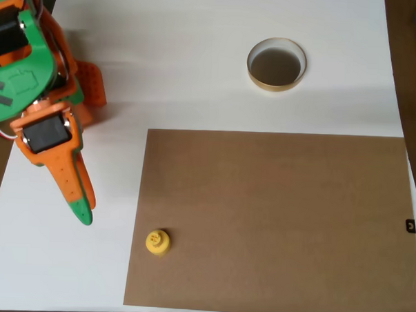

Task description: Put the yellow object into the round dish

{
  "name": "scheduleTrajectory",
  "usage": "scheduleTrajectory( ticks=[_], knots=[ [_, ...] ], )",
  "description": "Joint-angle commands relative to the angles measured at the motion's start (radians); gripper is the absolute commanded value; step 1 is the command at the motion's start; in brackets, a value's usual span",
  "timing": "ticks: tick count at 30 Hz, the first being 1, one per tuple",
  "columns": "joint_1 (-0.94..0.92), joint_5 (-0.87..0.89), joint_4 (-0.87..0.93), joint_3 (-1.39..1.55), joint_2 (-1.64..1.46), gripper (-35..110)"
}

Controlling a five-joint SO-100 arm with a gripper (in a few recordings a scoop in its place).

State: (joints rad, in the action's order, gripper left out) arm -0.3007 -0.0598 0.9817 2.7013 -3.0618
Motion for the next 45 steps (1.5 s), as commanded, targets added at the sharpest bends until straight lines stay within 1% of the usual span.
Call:
scheduleTrajectory(
  ticks=[1, 8, 17, 24, 29, 34, 45],
  knots=[
    [0.026, -0.006, -0.011, -0.138, 0.1, 25],
    [0.089, -0.008, 0.021, -0.242, 0.224, 25],
    [0.107, -0.025, 0.074, -0.367, 0.434, 29],
    [0.112, -0.029, 0.127, -0.488, 0.64, 33],
    [0.13, -0.043, 0.153, -0.546, 0.747, 35],
    [0.132, -0.038, 0.202, -0.652, 0.92, 36],
    [0.155, -0.034, 0.258, -0.828, 1.23, 36]
  ],
)
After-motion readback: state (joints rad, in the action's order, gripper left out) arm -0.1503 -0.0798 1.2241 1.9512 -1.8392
